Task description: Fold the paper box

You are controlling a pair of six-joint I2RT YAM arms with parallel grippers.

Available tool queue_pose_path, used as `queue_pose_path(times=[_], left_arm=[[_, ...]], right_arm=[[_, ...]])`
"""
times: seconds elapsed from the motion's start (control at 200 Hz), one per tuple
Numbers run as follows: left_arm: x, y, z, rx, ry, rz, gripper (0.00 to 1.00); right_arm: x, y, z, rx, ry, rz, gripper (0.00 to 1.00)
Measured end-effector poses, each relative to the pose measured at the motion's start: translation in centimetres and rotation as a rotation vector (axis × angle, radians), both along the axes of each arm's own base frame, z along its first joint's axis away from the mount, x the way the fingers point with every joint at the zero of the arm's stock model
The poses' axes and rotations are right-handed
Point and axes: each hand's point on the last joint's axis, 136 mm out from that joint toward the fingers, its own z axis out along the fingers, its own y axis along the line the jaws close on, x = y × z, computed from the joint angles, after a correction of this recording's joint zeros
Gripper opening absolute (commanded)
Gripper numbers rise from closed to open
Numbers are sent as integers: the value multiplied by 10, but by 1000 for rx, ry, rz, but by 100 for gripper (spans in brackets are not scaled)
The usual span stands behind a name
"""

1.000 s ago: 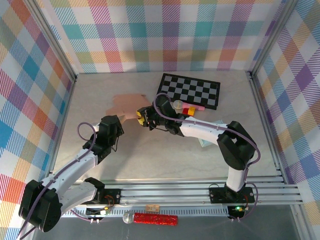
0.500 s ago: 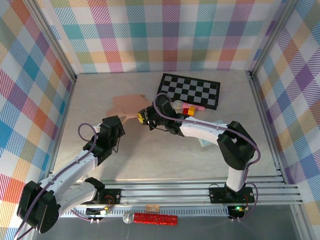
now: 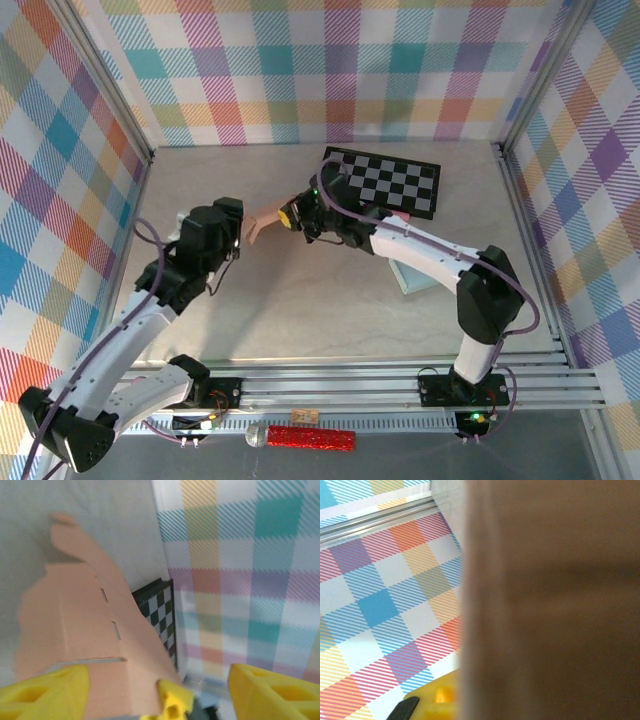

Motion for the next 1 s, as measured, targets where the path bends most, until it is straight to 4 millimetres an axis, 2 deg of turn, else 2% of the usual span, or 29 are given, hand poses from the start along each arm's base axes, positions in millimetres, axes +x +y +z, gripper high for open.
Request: queue_pose_path(times=[0.1, 0.29, 0.47, 0.54, 0.625, 0.695, 0.735, 0.795, 1.0], left_arm=[[-17, 8, 12, 121, 22, -62, 76], [-37, 22, 13, 333, 86, -158, 72], [-41, 29, 0, 422, 151, -217, 71], [-39, 26, -6, 428, 174, -245, 70], [-37, 22, -14, 425, 205, -282, 68], [-35, 18, -21, 419, 231, -312, 68], [-33, 17, -25, 412, 245, -326, 68], [-31, 16, -30, 400, 264, -340, 67], [-29, 16, -44, 416, 322, -397, 64]], right_arm=[[-1, -7, 22, -14, -14, 29, 0], [-17, -26, 52, -121, -12, 108, 0], [-59, -67, 69, -237, 36, 151, 0], [-69, -80, 78, -273, 65, 147, 0], [-74, -86, 91, -293, 90, 142, 0], [-71, -81, 97, -289, 104, 145, 0], [-67, -76, 94, -288, 125, 145, 0], [-59, -67, 78, -297, 176, 143, 0], [-24, -24, -17, -344, 360, 140, 0]])
